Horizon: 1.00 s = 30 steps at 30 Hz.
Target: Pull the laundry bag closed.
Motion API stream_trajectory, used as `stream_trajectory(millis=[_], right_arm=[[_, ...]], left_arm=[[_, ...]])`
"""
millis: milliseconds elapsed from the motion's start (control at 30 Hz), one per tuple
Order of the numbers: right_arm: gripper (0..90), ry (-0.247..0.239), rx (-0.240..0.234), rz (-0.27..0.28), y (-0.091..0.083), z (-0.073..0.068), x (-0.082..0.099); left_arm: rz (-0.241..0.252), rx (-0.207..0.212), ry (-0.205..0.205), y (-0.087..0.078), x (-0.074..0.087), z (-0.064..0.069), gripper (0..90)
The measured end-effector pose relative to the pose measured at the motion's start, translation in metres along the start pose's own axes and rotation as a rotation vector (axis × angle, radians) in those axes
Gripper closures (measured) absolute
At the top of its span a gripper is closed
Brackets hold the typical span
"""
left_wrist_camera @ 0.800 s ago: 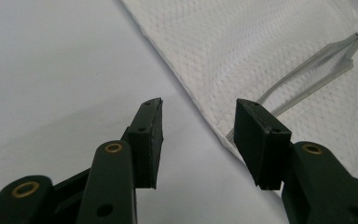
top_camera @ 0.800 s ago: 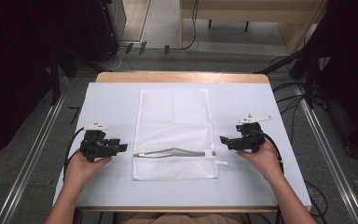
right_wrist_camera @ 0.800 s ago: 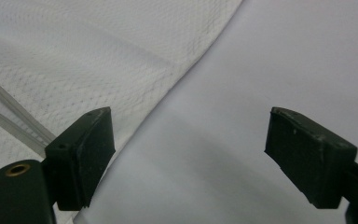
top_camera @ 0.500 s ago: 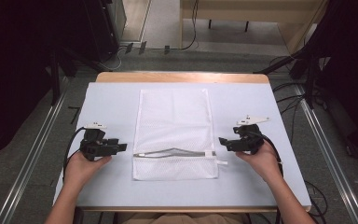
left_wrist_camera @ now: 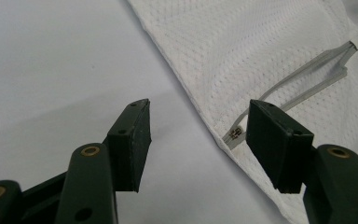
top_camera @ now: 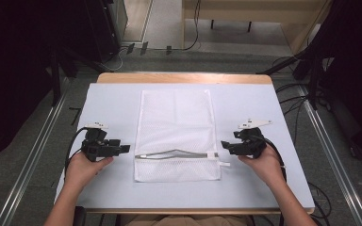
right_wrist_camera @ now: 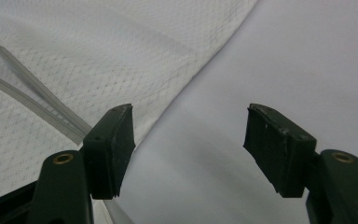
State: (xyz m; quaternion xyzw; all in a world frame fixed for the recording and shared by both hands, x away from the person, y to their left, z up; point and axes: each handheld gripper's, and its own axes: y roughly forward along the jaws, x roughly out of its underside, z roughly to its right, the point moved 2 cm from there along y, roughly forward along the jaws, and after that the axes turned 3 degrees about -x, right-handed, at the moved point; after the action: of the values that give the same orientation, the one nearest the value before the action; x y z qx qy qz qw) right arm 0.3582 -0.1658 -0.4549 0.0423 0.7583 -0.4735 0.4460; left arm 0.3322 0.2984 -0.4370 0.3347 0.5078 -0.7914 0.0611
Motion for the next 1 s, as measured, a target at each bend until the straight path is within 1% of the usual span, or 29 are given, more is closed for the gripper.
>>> stream_trajectory(millis=[167,233,267,333,367,433,533,1000], right_arm=[[34.9,0.000,-0.005,-0.009,-0.002,-0.002,0.002],[35.4,0.006,-0.005,-0.012,-0.002,-0.003,0.002],[35.4,0.006,-0.005,-0.012,-0.002,-0.003,0.002],[35.9,0.006,-0.008,-0.012,-0.002,-0.004,0.003],[36.0,0.007,-0.010,-0.015,-0.002,-0.004,0.003],[36.0,0.001,-0.012,-0.019,-0.003,-0.005,0.004],[36.6,-0.006,-0.021,-0.021,-0.003,-0.008,0.004],[37.5,-0.029,-0.040,-0.033,-0.003,-0.019,0.004]], left_arm=[[0.008,-0.003,0.016,0.001,-0.001,0.001,40.3],[0.001,-0.002,0.014,0.001,-0.001,0.001,40.7],[-0.004,0.006,0.004,0.002,-0.002,0.001,40.7],[-0.003,0.000,0.011,0.003,-0.003,0.001,40.7],[-0.004,0.002,0.023,0.003,-0.003,0.001,40.7],[0.000,-0.002,0.033,0.004,-0.003,0.002,40.5],[-0.003,0.003,0.041,0.004,-0.004,0.003,40.2],[-0.015,0.017,0.038,0.006,-0.005,0.004,40.0]])
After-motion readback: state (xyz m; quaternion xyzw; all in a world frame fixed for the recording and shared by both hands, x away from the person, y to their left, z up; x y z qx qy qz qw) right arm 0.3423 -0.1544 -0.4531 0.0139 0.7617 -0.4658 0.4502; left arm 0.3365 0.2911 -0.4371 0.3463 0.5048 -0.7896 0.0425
